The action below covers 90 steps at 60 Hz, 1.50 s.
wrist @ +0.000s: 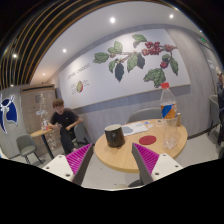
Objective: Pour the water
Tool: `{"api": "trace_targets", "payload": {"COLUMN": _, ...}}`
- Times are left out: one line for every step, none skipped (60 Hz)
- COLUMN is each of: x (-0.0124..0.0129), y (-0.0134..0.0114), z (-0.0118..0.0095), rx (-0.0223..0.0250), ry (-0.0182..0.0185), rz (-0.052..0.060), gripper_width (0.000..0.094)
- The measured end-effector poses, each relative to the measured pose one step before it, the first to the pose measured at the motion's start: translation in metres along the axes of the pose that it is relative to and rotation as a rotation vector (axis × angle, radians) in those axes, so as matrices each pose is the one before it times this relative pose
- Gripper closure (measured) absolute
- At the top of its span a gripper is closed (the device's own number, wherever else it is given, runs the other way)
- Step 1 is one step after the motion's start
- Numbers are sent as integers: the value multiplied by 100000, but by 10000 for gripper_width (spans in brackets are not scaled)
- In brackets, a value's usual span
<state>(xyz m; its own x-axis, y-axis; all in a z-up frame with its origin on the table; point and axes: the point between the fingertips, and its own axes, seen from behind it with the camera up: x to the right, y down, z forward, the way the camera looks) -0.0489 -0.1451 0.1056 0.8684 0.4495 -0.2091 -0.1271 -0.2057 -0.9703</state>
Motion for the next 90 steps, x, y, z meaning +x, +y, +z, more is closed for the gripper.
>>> {"api": "trace_targets", "payload": {"x": -405, "y": -472, "z": 647, "rx": 166, "ry": 244, "rz": 125, "gripper_width": 94}}
{"api": "trace_targets", "payload": {"x": 4, "y": 15, "z": 41, "rx": -2, "ry": -14, "rz": -282, "gripper_width": 94}}
{"api": "trace_targets", "payload": {"x": -6, "y": -7, "z": 28, "rx": 28, "ry": -71, "rz": -312, "gripper_width": 94}}
{"api": "trace_targets", "payload": {"x": -28, "y": -18, "z": 41, "rx": 153, "ry": -206, "rz": -332, "gripper_width": 94}}
{"api": "trace_targets", "payload": {"x": -31, "y": -36, "z": 24, "rx": 238, "ry": -253, "rz": -322, "gripper_width": 92}}
{"api": "trace_targets", "payload": {"x": -20, "y": -43, "z": 15, "rx": 227, "ry": -188, "rz": -210, "gripper_width": 93}}
{"api": "trace_targets", "payload": {"x": 8, "y": -1, "z": 18, "rx": 51, "ry": -41, "rz": -145, "gripper_width": 94}}
{"api": "trace_targets", "payload": {"x": 94, "y": -115, "z": 191, "rx": -168, "ry": 142, "rz": -247, "gripper_width": 95}}
{"api": "trace_targets", "payload": {"x": -377, "y": -99, "z": -295, "rx": -168, "ry": 85, "rz": -65, "gripper_width": 94}}
{"api": "trace_targets", "payload": {"x": 12, "y": -16, "z": 17, "rx": 198, "ry": -63, "rz": -77, "gripper_width": 94}}
{"api": "trace_targets", "payload": {"x": 17, "y": -29, "z": 39, "rx": 185, "ry": -43, "rz": -68, "gripper_width": 95}}
{"api": "trace_targets", "payload": {"x": 49, "y": -8, "z": 44, "rx": 129, "ry": 34, "rz": -62, "gripper_width": 94}}
{"api": "trace_targets", "payload": {"x": 103, "y": -22, "z": 32, "rx": 109, "ry": 190, "rz": -85, "gripper_width": 94}}
{"api": "trace_targets", "payload": {"x": 124, "y": -1, "z": 33, "rx": 70, "ry": 290, "rz": 5, "gripper_width": 93}}
{"api": "trace_targets", "payload": {"x": 133, "y": -5, "z": 37, "rx": 59, "ry": 395, "rz": 75, "gripper_width": 94}}
{"api": "trace_targets", "payload": {"x": 414, "y": 149, "z": 210, "rx": 281, "ry": 443, "rz": 82, "gripper_width": 93}}
{"api": "trace_targets", "payload": {"x": 214, "y": 26, "z": 72, "rx": -17, "ry": 610, "rz": 62, "gripper_width": 94}}
{"api": "trace_targets", "payload": {"x": 1026, "y": 221, "z": 454, "rx": 207, "ry": 122, "rz": 0, "gripper_width": 94}}
{"api": "trace_targets", "payload": {"x": 19, "y": -509, "z": -691, "rx": -788, "ry": 919, "rz": -202, "gripper_width": 94}}
{"api": "trace_targets", "payload": {"x": 265, "y": -47, "z": -16, "rx": -181, "ry": 685, "rz": -135, "gripper_width": 93}}
{"api": "trace_targets", "payload": {"x": 364, "y": 0, "z": 59, "rx": -117, "ry": 711, "rz": -224, "gripper_width": 93}}
{"api": "trace_targets", "payload": {"x": 419, "y": 20, "z": 99, "rx": -98, "ry": 698, "rz": -207, "gripper_width": 93}}
{"api": "trace_targets", "payload": {"x": 436, "y": -16, "z": 93, "rx": -32, "ry": 855, "rz": -314, "gripper_width": 94}}
{"api": "trace_targets", "payload": {"x": 464, "y": -56, "z": 110, "rx": 69, "ry": 884, "rz": -466, "gripper_width": 95}}
{"api": "trace_targets", "payload": {"x": 204, "y": 440, "z": 188, "rx": 587, "ry": 961, "rz": -326, "gripper_width": 93}}
{"api": "trace_targets", "payload": {"x": 1175, "y": -539, "z": 11, "rx": -223, "ry": 785, "rz": -938, "gripper_width": 95}}
{"api": "trace_targets", "payload": {"x": 527, "y": -63, "z": 149, "rx": 249, "ry": 1110, "rz": -690, "gripper_width": 94}}
{"api": "trace_targets", "payload": {"x": 576, "y": -58, "z": 170, "rx": 259, "ry": 1336, "rz": -726, "gripper_width": 95}}
{"api": "trace_targets", "payload": {"x": 620, "y": -11, "z": 207, "rx": 86, "ry": 1528, "rz": -602, "gripper_width": 94}}
{"api": "trace_targets", "payload": {"x": -19, "y": 506, "z": 279, "rx": 150, "ry": 1989, "rz": -256, "gripper_width": 94}}
{"api": "trace_targets", "payload": {"x": 686, "y": 17, "z": 208, "rx": -365, "ry": 1802, "rz": -435, "gripper_width": 95}}
{"api": "trace_targets", "payload": {"x": 665, "y": 37, "z": 250, "rx": -273, "ry": 1780, "rz": -489, "gripper_width": 95}}
{"api": "trace_targets", "payload": {"x": 654, "y": -5, "z": 241, "rx": -174, "ry": 1655, "rz": -557, "gripper_width": 92}}
{"api": "trace_targets", "payload": {"x": 593, "y": -31, "z": 250, "rx": -145, "ry": 1549, "rz": -483, "gripper_width": 92}}
{"api": "trace_targets", "payload": {"x": 1053, "y": 423, "z": 293, "rx": 144, "ry": 1305, "rz": -662, "gripper_width": 94}}
{"api": "trace_targets", "payload": {"x": 1410, "y": -453, "z": 230, "rx": -141, "ry": 1100, "rz": -520, "gripper_width": 95}}
{"api": "trace_targets", "payload": {"x": 1515, "y": -687, "z": 1049, "rx": -105, "ry": 975, "rz": -668, "gripper_width": 93}}
{"api": "trace_targets", "payload": {"x": 474, "y": -121, "z": 292, "rx": 269, "ry": 1052, "rz": -539, "gripper_width": 91}}
{"api": "trace_targets", "payload": {"x": 493, "y": -151, "z": 362, "rx": 429, "ry": 948, "rz": -579, "gripper_width": 91}}
{"api": "trace_targets", "payload": {"x": 499, "y": -163, "z": 353, "rx": 470, "ry": 960, "rz": -638, "gripper_width": 93}}
{"api": "trace_targets", "payload": {"x": 531, "y": -153, "z": 427, "rx": 417, "ry": 1030, "rz": -720, "gripper_width": 93}}
{"api": "trace_targets", "payload": {"x": 561, "y": -92, "z": 493, "rx": 255, "ry": 1115, "rz": -636, "gripper_width": 93}}
{"api": "trace_targets", "payload": {"x": 566, "y": -11, "z": 533, "rx": 4, "ry": 1225, "rz": -551, "gripper_width": 93}}
{"api": "trace_targets", "payload": {"x": 576, "y": 7, "z": 575, "rx": -180, "ry": 1282, "rz": -466, "gripper_width": 94}}
{"api": "trace_targets", "payload": {"x": -153, "y": -31, "z": -624, "rx": -572, "ry": 1964, "rz": -74, "gripper_width": 96}}
{"api": "trace_targets", "payload": {"x": 571, "y": 64, "z": 681, "rx": -393, "ry": 1345, "rz": -246, "gripper_width": 93}}
{"api": "trace_targets", "payload": {"x": 1518, "y": -42, "z": 2080, "rx": 146, "ry": 534, "rz": -330, "gripper_width": 93}}
{"api": "trace_targets", "payload": {"x": 450, "y": 6, "z": 674, "rx": -146, "ry": 1207, "rz": -91, "gripper_width": 93}}
{"api": "trace_targets", "payload": {"x": 358, "y": -91, "z": 628, "rx": 129, "ry": 859, "rz": -108, "gripper_width": 91}}
{"api": "trace_targets", "payload": {"x": 307, "y": -90, "z": 573, "rx": 267, "ry": 618, "rz": -178, "gripper_width": 92}}
{"api": "trace_targets", "payload": {"x": 260, "y": -64, "z": 618, "rx": 379, "ry": 369, "rz": -213, "gripper_width": 93}}
{"api": "trace_targets", "payload": {"x": 211, "y": -27, "z": 593, "rx": 289, "ry": 274, "rz": -165, "gripper_width": 91}}
{"api": "trace_targets", "payload": {"x": 193, "y": -10, "z": 576, "rx": 198, "ry": 225, "rz": -145, "gripper_width": 91}}
{"api": "trace_targets", "payload": {"x": 266, "y": 9, "z": 337, "rx": -53, "ry": 180, "rz": -102, "gripper_width": 93}}
{"api": "trace_targets", "payload": {"x": 327, "y": 170, "z": 827, "rx": 373, "ry": -212, "rz": -125, "gripper_width": 93}}
{"api": "trace_targets", "payload": {"x": 50, "y": 25, "z": 453, "rx": 193, "ry": 31, "rz": 88, "gripper_width": 95}}
{"api": "trace_targets", "payload": {"x": 87, "y": -20, "z": 376, "rx": 229, "ry": -25, "rz": 38, "gripper_width": 95}}
{"api": "trace_targets", "payload": {"x": 6, "y": -73, "z": 375, "rx": 385, "ry": -122, "rz": 2, "gripper_width": 101}}
{"api": "trace_targets", "payload": {"x": -56, "y": -107, "z": 338, "rx": 553, "ry": -330, "rz": -63, "gripper_width": 112}}
{"api": "trace_targets", "payload": {"x": -72, "y": -130, "z": 318, "rx": 614, "ry": -366, "rz": -129, "gripper_width": 128}}
{"api": "trace_targets", "payload": {"x": -123, "y": -58, "z": 303, "rx": 524, "ry": -530, "rz": -64, "gripper_width": 156}}
{"api": "trace_targets", "payload": {"x": -195, "y": -73, "z": 262, "rx": 475, "ry": -766, "rz": -74, "gripper_width": 200}}
{"api": "trace_targets", "payload": {"x": -230, "y": -62, "z": 231, "rx": 454, "ry": -832, "rz": -124, "gripper_width": 267}}
{"api": "trace_targets", "payload": {"x": -217, "y": -115, "z": 125, "rx": 500, "ry": -858, "rz": -107, "gripper_width": 348}}
{"api": "trace_targets", "payload": {"x": -259, "y": -48, "z": -106, "rx": 252, "ry": -243, "rz": 45, "gripper_width": 419}}
{"api": "trace_targets", "payload": {"x": 151, "y": 287, "z": 412, "rx": -52, "ry": -220, "rz": -44, "gripper_width": 419}}
{"api": "trace_targets", "payload": {"x": 24, "y": -8, "z": 31, "rx": 129, "ry": 106, "rz": 121, "gripper_width": 433}}
{"api": "trace_targets", "payload": {"x": -16, "y": -103, "z": 7, "rx": 521, "ry": -83, "rz": -94, "gripper_width": 457}}
{"api": "trace_targets", "payload": {"x": -17, "y": 41, "z": 31, "rx": -21, "ry": -163, "rz": -373, "gripper_width": 482}}
{"api": "trace_targets", "payload": {"x": -50, "y": 1, "z": -35, "rx": -82, "ry": -446, "rz": -515, "gripper_width": 508}}
{"api": "trace_targets", "payload": {"x": -44, "y": -31, "z": -17, "rx": 126, "ry": -380, "rz": -300, "gripper_width": 532}}
{"api": "trace_targets", "payload": {"x": 1, "y": -52, "z": -9, "rx": 230, "ry": -28, "rz": 66, "gripper_width": 561}}
{"api": "trace_targets", "payload": {"x": 46, "y": -46, "z": 14, "rx": 226, "ry": 296, "rz": 194, "gripper_width": 593}}
{"api": "trace_targets", "payload": {"x": 105, "y": -41, "z": 27, "rx": 228, "ry": 605, "rz": 96, "gripper_width": 627}}
{"api": "trace_targets", "payload": {"x": 211, "y": -57, "z": 2, "rx": 298, "ry": 1176, "rz": 80, "gripper_width": 648}}
{"api": "trace_targets", "payload": {"x": 302, "y": -125, "z": 31, "rx": 595, "ry": 1517, "rz": -276, "gripper_width": 656}}
{"api": "trace_targets", "payload": {"x": 312, "y": -114, "z": 28, "rx": 553, "ry": 1462, "rz": -739, "gripper_width": 661}}
{"api": "trace_targets", "payload": {"x": -143, "y": 464, "z": 178, "rx": 812, "ry": 975, "rz": -1280, "gripper_width": 666}}
{"api": "trace_targets", "payload": {"x": 166, "y": -65, "z": 75, "rx": 535, "ry": 509, "rz": -1020, "gripper_width": 677}}
{"api": "trace_targets", "payload": {"x": 36, "y": -2, "z": 48, "rx": 69, "ry": 63, "rz": -701, "gripper_width": 681}}
{"api": "trace_targets", "payload": {"x": -175, "y": -8, "z": 14, "rx": 108, "ry": -545, "rz": -277, "gripper_width": 682}}
{"api": "trace_targets", "payload": {"x": -148, "y": -14, "z": 9, "rx": -40, "ry": -604, "rz": 135, "gripper_width": 682}}
{"api": "trace_targets", "payload": {"x": 0, "y": 89, "z": 25, "rx": -413, "ry": -139, "rz": 230, "gripper_width": 682}}
{"api": "trace_targets", "payload": {"x": -25, "y": 59, "z": 6, "rx": -455, "ry": -173, "rz": -325, "gripper_width": 683}}
{"api": "trace_targets", "payload": {"x": -297, "y": -71, "z": 96, "rx": -374, "ry": -303, "rz": -1566, "gripper_width": 683}}
{"api": "trace_targets", "payload": {"x": -280, "y": -228, "z": -98, "rx": -211, "ry": -37, "rz": -2057, "gripper_width": 683}}
{"api": "trace_targets", "payload": {"x": 80, "y": -317, "z": 50, "rx": 199, "ry": 215, "rz": -2256, "gripper_width": 683}}
{"api": "trace_targets", "payload": {"x": 227, "y": -358, "z": 87, "rx": 489, "ry": 1002, "rz": -2518, "gripper_width": 682}}
{"api": "trace_targets", "payload": {"x": 235, "y": -451, "z": 166, "rx": 458, "ry": 1402, "rz": -3112, "gripper_width": 683}}
{"api": "trace_targets", "payload": {"x": 156, "y": -506, "z": 134, "rx": 393, "ry": 1140, "rz": -3741, "gripper_width": 683}}
